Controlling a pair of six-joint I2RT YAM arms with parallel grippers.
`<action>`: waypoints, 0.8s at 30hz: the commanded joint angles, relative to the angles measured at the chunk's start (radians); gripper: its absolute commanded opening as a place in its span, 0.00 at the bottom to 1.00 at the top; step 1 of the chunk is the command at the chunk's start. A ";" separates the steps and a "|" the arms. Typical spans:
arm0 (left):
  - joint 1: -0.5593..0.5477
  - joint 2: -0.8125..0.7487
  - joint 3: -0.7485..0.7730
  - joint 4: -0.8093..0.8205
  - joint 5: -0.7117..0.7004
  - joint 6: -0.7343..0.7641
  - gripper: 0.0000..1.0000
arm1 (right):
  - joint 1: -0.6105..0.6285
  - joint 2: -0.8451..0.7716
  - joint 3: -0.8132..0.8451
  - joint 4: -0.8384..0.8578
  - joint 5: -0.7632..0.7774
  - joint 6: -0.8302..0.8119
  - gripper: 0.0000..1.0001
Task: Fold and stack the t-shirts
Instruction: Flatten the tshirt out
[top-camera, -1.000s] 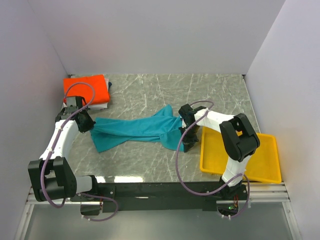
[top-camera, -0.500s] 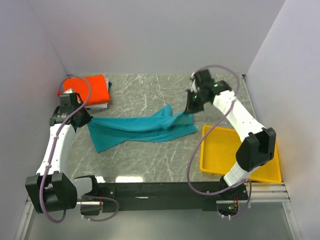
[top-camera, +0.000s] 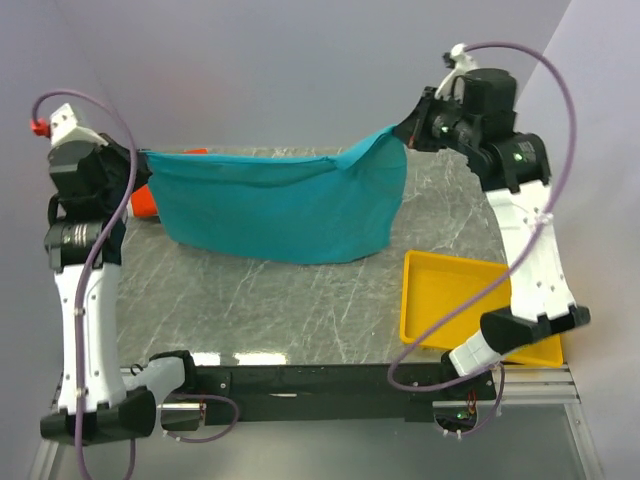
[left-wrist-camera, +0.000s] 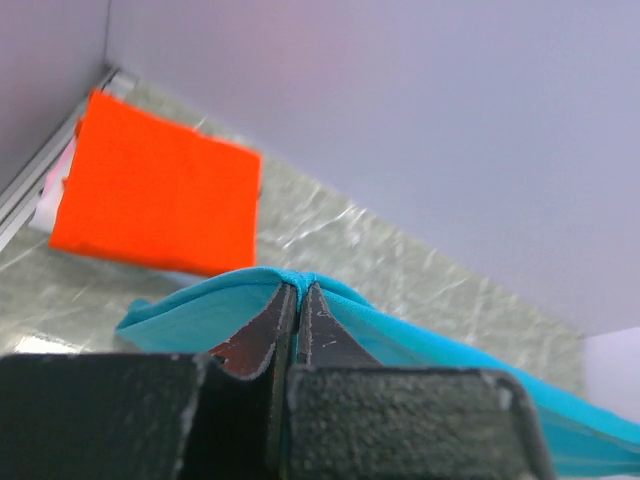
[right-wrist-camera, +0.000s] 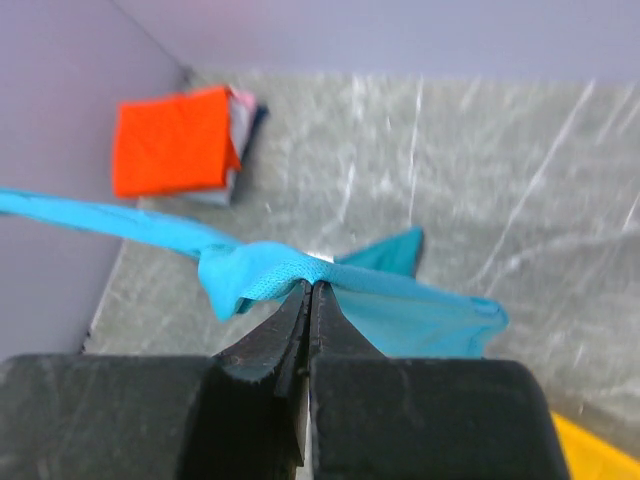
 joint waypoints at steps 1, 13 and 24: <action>0.003 -0.085 0.046 0.049 -0.009 -0.041 0.00 | -0.004 -0.151 -0.002 0.194 0.025 -0.036 0.00; 0.004 -0.167 0.074 0.129 -0.028 -0.095 0.00 | -0.007 -0.180 0.112 0.322 0.068 -0.031 0.00; 0.003 0.138 0.099 0.121 0.225 -0.185 0.00 | -0.049 0.028 0.121 0.281 0.085 -0.065 0.00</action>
